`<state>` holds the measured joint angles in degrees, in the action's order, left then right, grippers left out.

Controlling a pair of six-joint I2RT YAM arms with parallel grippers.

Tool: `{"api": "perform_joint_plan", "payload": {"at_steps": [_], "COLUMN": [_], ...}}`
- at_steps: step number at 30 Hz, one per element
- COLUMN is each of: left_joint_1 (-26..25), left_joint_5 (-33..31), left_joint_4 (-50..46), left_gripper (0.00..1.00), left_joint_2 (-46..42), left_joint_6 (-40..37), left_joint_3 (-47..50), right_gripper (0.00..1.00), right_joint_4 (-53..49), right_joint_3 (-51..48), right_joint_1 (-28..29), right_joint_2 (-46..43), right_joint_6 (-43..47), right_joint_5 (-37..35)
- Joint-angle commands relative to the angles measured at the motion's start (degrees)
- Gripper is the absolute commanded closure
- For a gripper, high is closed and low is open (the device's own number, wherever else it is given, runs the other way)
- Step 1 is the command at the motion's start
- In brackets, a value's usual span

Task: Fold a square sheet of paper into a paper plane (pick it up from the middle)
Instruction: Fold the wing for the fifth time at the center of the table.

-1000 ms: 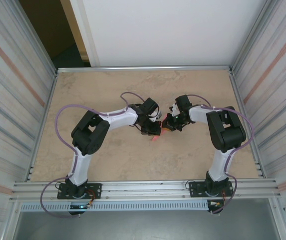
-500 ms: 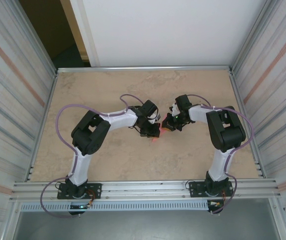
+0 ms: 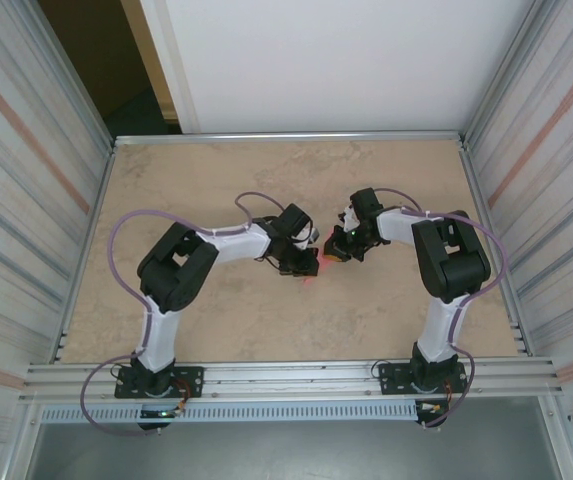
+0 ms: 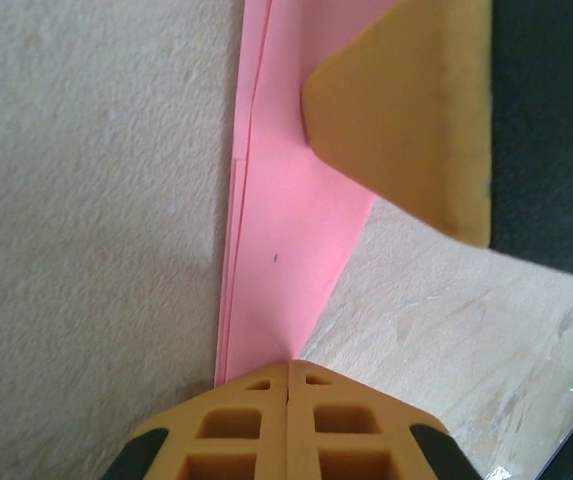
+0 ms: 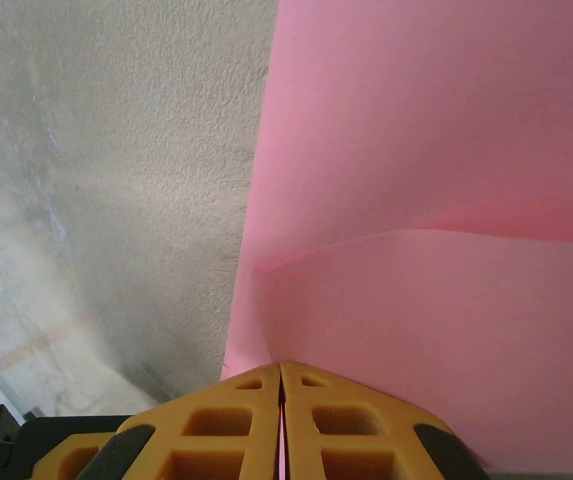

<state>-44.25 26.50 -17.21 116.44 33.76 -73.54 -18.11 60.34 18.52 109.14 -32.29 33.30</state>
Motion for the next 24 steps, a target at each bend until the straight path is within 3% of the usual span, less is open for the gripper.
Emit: {"api": "perform_joint_plan", "payload": {"at_steps": [1,11,17,24], "left_joint_1": [0.1,0.5,1.5,1.6], "left_joint_5": [-0.9,-1.7,-2.0,-1.3], "left_joint_4": [-5.9,-8.1,-7.7,1.3], "left_gripper": [0.95,0.95,0.95,0.94], "left_joint_2": [-2.5,-8.6,-15.0,-17.3], "left_joint_6": [0.9,0.7,0.8,3.0], "left_joint_3": [4.9,13.5,13.6,11.2], "right_gripper": [0.9,0.9,0.9,0.9], "right_joint_4": [-3.8,-4.4,-4.7,-3.7], "right_joint_3": [-1.1,-0.7,-0.7,-1.2], "right_joint_1": [0.5,1.0,1.8,5.2], "right_joint_2": [4.2,5.0,4.1,0.2], "right_joint_6": [1.4,1.7,1.5,-1.9], "right_joint_5": [-7.6,-7.8,-6.8,-4.5]}}
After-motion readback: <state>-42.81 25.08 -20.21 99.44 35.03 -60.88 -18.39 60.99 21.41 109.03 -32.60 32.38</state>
